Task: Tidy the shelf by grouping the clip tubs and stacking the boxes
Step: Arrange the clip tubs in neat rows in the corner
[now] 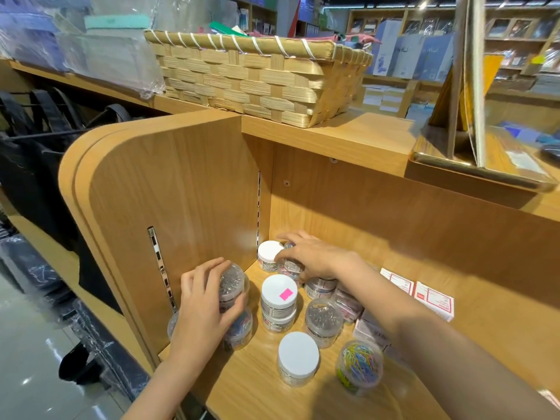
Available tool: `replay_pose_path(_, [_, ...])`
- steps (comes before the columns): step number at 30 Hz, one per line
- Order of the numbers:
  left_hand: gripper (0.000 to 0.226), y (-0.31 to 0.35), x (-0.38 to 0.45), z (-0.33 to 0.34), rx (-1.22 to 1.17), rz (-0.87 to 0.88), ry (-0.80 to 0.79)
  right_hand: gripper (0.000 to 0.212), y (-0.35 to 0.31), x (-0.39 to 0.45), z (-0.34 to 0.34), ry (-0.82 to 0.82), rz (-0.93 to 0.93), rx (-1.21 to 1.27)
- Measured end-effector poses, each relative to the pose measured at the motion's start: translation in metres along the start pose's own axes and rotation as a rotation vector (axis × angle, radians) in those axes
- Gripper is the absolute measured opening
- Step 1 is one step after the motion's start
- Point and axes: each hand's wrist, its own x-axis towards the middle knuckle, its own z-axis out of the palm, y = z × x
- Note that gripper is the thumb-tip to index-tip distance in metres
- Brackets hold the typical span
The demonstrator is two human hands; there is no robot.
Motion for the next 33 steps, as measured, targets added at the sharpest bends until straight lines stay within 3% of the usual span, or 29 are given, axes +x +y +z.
replay_pose_path(5, [0.058, 0.001, -0.001, 0.000, -0.010, -0.012, -0.008, 0.050, 0.001, -0.011, -0.004, -0.019, -0.032, -0.030])
replay_pose_path(11, [0.057, 0.002, 0.000, -0.002, -0.008, -0.008, -0.003, 0.053, -0.003, -0.012, 0.010, -0.039, -0.032, -0.021])
replay_pose_path(17, [0.057, 0.001, -0.001, -0.002, -0.015, -0.024, -0.014, 0.033, -0.002, -0.012, 0.013, 0.031, -0.024, 0.005])
replay_pose_path(21, [0.057, 0.001, -0.001, -0.002, -0.019, -0.022, -0.016, 0.037, 0.004, -0.015, 0.009, 0.022, -0.019, 0.133])
replay_pose_path(26, [0.057, 0.001, 0.000, -0.002, -0.032, -0.016, -0.013, 0.032, 0.005, -0.042, -0.013, 0.244, 0.041, 0.427])
replay_pose_path(28, [0.059, 0.000, 0.000, -0.002, -0.048, -0.025, -0.012, 0.038, -0.011, -0.050, -0.010, 0.203, -0.010, 0.547])
replay_pose_path(30, [0.061, 0.000, 0.000, -0.004, -0.075, -0.034, -0.016, 0.052, -0.030, -0.051, 0.006, 0.126, -0.028, 0.489])
replay_pose_path(33, [0.061, 0.001, 0.000, -0.006, -0.107, -0.025, -0.033, 0.054, -0.042, -0.048, 0.029, 0.174, -0.036, 0.448])
